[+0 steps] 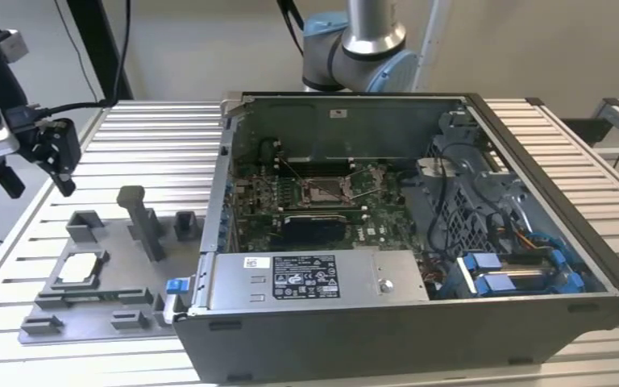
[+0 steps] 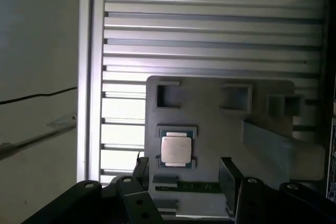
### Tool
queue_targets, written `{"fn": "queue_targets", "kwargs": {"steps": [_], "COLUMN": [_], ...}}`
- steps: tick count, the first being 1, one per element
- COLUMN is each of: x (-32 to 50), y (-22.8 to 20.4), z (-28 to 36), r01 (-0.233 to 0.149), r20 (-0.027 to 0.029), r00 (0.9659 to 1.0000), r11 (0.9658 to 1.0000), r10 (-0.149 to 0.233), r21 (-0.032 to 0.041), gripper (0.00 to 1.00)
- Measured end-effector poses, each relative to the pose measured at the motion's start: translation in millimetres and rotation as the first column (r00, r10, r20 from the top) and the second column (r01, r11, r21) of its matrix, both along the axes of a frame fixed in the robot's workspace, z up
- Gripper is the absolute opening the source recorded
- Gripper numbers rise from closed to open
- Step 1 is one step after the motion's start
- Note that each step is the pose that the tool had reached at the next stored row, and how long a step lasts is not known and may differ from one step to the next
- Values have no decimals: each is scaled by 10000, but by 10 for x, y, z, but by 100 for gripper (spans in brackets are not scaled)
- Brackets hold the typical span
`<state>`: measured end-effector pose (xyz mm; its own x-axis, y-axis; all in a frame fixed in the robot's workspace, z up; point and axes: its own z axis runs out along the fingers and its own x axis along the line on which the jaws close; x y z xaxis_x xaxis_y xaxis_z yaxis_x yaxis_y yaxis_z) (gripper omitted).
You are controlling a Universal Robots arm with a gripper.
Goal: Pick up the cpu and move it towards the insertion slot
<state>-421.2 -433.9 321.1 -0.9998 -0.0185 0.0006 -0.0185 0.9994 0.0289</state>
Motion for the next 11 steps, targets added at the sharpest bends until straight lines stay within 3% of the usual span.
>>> {"fn": "queue_targets", "kwargs": {"steps": [11], "x": [0], "y": [-8], "z": [-185], "r01": [7], "r20": [-5], "r00": [10000], "r11": [10000], "r10": [-7], "r21": [5], "gripper": [100]}}
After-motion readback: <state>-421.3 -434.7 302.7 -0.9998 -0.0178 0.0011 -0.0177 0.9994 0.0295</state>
